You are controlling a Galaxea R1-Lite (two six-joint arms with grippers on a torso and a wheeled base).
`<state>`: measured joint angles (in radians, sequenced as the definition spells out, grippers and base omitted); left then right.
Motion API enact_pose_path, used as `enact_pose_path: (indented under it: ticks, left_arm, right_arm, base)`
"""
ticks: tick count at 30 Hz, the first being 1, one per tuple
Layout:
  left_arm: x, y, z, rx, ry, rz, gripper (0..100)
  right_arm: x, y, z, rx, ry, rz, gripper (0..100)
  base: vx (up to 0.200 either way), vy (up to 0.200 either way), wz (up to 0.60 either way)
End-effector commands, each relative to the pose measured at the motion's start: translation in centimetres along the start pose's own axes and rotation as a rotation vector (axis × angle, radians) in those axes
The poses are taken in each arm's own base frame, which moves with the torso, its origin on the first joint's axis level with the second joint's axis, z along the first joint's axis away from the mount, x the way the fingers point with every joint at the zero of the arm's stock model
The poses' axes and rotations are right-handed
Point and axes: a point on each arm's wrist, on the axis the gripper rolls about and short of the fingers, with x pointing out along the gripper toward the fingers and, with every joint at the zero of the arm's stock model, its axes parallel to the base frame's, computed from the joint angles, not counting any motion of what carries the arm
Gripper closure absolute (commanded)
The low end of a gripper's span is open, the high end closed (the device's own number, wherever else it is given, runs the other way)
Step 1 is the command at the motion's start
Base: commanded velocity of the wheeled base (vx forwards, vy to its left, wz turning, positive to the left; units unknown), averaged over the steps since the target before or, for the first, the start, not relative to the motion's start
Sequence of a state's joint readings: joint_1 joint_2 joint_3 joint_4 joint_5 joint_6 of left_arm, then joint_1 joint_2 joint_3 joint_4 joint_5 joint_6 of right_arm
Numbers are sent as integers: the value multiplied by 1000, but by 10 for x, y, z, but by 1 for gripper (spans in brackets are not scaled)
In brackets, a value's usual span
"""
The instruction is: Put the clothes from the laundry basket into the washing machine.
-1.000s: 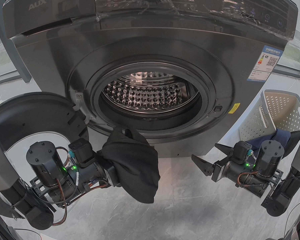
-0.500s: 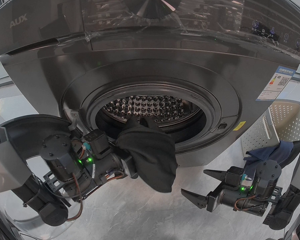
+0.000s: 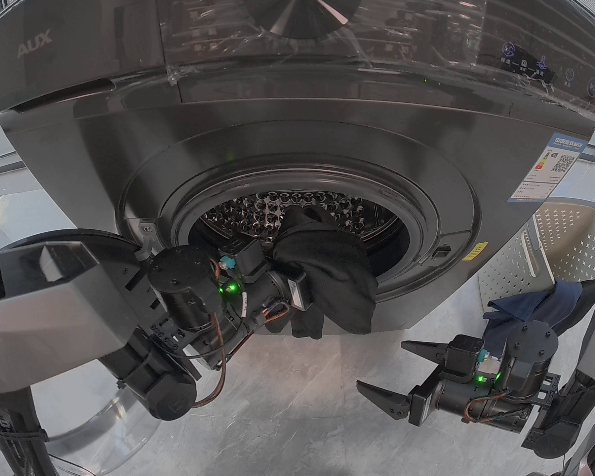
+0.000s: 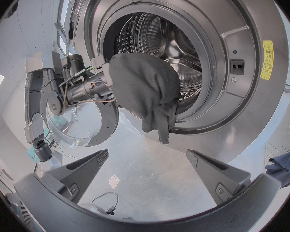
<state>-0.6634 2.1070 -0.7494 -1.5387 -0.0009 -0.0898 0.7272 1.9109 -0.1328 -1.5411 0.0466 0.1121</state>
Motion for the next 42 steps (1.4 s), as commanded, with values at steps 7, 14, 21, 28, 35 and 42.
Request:
enact_pose_path:
  ticks: [7,14,21,28,35,42]
  left_arm:
    - [24,4,-22,-3,19,8,100]
    - [31,5,-18,-5,13,10,100]
    - [51,11,-32,-5,16,29,100]
    - [75,21,-34,-3,-10,69,100]
    - [91,29,-35,-5,-14,98,100]
    - [106,44,-29,2,-46,153,100]
  right_arm:
    - [0,1,0,0,0,5,0]
    - [1,2,1,0,-6,6,0]
    - [1,1,1,-1,-8,3,0]
    - [1,-2,2,0,-13,-8,0]
    - [0,-2,2,2,-11,-8,0]
    - [1,-2,4,0,-19,-8,0]
  base:
    - [0,0,0]
    - [0,0,0]
    - [0,0,0]
    - [0,0,0]
    - [0,0,0]
    - [0,0,0]
